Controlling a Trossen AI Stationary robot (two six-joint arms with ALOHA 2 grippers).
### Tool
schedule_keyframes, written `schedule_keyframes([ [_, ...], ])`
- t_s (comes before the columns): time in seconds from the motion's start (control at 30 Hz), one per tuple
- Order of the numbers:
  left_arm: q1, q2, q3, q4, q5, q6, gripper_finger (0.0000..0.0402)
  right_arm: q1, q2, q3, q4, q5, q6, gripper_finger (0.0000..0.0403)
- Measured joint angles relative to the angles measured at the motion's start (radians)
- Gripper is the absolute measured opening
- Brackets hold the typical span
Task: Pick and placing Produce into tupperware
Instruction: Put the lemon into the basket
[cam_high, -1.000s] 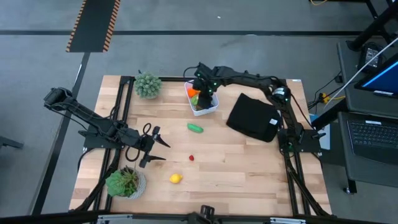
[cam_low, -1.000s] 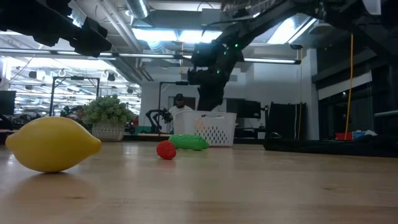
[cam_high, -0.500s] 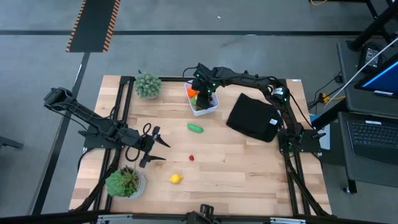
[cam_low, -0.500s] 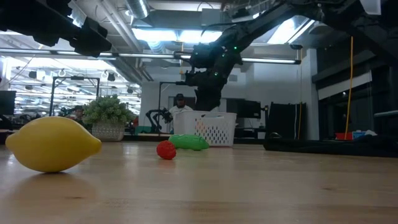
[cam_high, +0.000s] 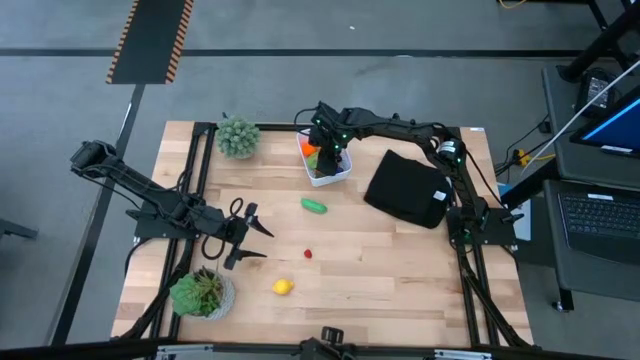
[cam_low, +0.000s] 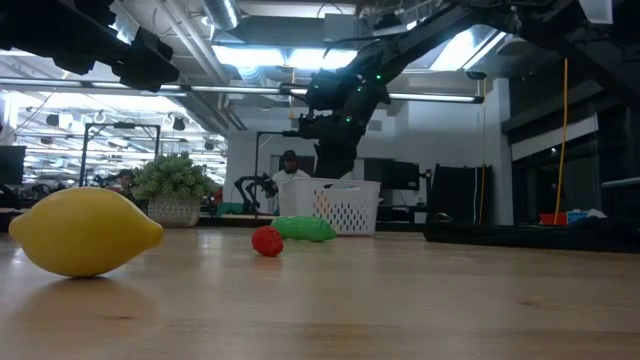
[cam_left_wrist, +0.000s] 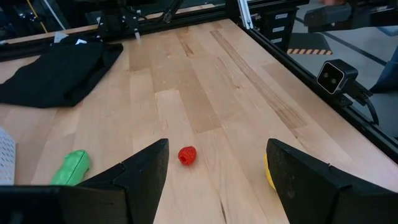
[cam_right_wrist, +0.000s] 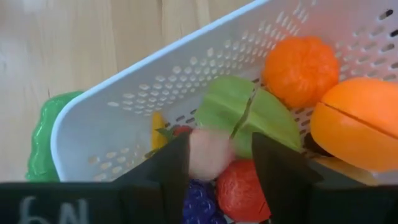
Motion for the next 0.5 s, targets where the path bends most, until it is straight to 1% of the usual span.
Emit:
schedule_keyframes([
  [0.2,0.000,0.000,0.000,0.000,0.000,0.000,0.0263,0.000,-0.001,0.000,-0.015,0.001,-0.015,0.0228],
  [0.3,0.000,0.000,0.000,0.002,-0.009,0.000,0.0263,-0.008,-0.002,0.009,-0.048,0.001,-0.039,0.0247],
  [0.4,0.000,0.000,0.000,0.007,-0.064,-0.001,0.0263,-0.020,-0.002,0.066,-0.100,0.005,-0.064,0.0255],
  [0.5,0.000,0.000,0.000,0.038,-0.143,0.000,0.0263,-0.024,-0.004,0.178,-0.237,0.005,-0.083,0.0257],
])
